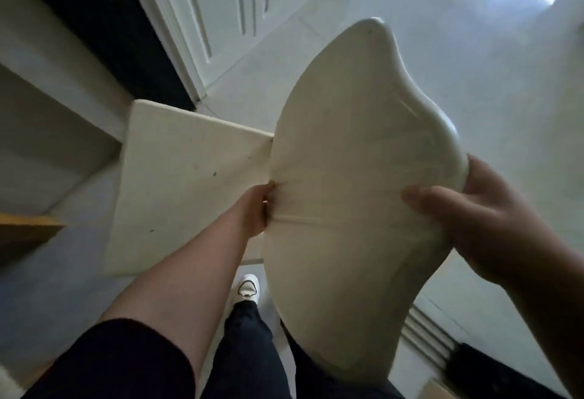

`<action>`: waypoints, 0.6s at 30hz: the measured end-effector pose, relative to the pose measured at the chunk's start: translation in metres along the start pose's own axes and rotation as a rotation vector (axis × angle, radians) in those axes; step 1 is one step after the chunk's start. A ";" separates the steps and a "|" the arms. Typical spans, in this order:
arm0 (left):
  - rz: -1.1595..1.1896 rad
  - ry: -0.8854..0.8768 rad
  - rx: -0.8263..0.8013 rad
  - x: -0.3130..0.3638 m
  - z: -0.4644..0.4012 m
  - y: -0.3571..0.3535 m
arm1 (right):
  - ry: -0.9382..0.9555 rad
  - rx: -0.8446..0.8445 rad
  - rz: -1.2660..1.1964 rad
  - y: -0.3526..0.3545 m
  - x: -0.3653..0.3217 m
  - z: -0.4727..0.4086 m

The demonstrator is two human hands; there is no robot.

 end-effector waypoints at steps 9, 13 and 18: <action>-0.371 0.109 -0.277 -0.094 0.071 -0.137 | -0.036 0.426 0.073 0.076 0.000 0.211; -0.516 0.163 -0.366 -0.164 0.110 -0.171 | -0.073 0.565 0.011 0.086 0.020 0.312; -0.659 0.228 -0.445 -0.271 0.156 -0.196 | -0.060 0.730 -0.056 0.093 0.057 0.433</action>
Point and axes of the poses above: each hand's wrist, its own z-axis away from the middle knuckle, its own y-axis out of the back of the hand, x = y × z, the point moved 9 cm from there along -z, towards the middle knuckle, and after that the axes turned 5 degrees about -z, right-handed, at the moved point
